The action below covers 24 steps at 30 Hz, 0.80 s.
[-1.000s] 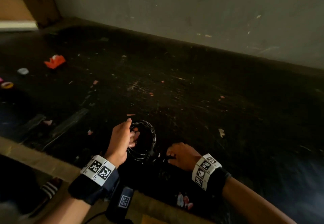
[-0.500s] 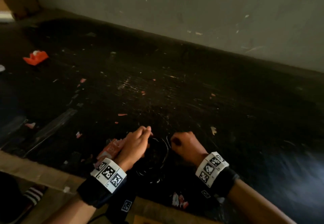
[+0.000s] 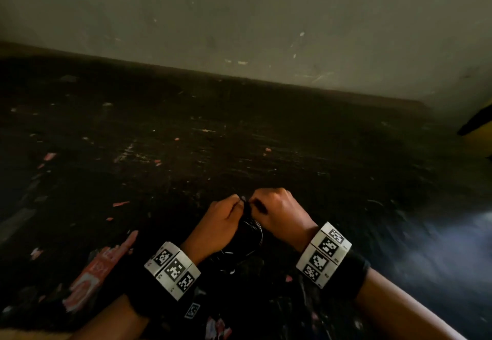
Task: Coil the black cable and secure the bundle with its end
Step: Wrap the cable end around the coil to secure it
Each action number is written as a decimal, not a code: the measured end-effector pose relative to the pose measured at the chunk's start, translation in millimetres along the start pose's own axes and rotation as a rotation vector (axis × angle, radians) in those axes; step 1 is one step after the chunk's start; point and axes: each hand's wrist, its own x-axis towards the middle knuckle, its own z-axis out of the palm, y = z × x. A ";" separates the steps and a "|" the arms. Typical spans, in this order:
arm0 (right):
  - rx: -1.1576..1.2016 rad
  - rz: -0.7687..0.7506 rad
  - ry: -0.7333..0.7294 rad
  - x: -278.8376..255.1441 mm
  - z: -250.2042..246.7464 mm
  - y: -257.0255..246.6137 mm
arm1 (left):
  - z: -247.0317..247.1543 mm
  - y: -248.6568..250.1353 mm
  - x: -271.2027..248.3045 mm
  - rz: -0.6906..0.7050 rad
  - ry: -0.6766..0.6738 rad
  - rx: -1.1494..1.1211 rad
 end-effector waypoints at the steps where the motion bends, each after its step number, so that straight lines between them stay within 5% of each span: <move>1: 0.031 0.053 0.069 -0.3 -3.7 6.7 | 6.0 6.7 2.4 0.028 0.007 0.019; 6: 0.422 0.389 0.392 -0.8 -22.6 43.7 | 38.4 33.7 18.1 0.078 0.043 -0.057; 10: 0.811 0.396 0.248 -11.2 -41.8 65.5 | 51.3 54.8 31.2 -0.111 0.062 -0.368; 13: 1.063 0.266 0.101 -22.1 -59.3 77.0 | 56.3 71.8 32.2 -0.247 0.011 -0.496; 18: 0.967 0.180 0.161 -23.5 -67.0 84.6 | 62.9 81.2 33.8 -0.219 0.019 -0.492; 24: 0.725 0.218 0.104 -18.1 -74.1 94.0 | 71.7 79.6 40.6 0.097 0.110 -0.041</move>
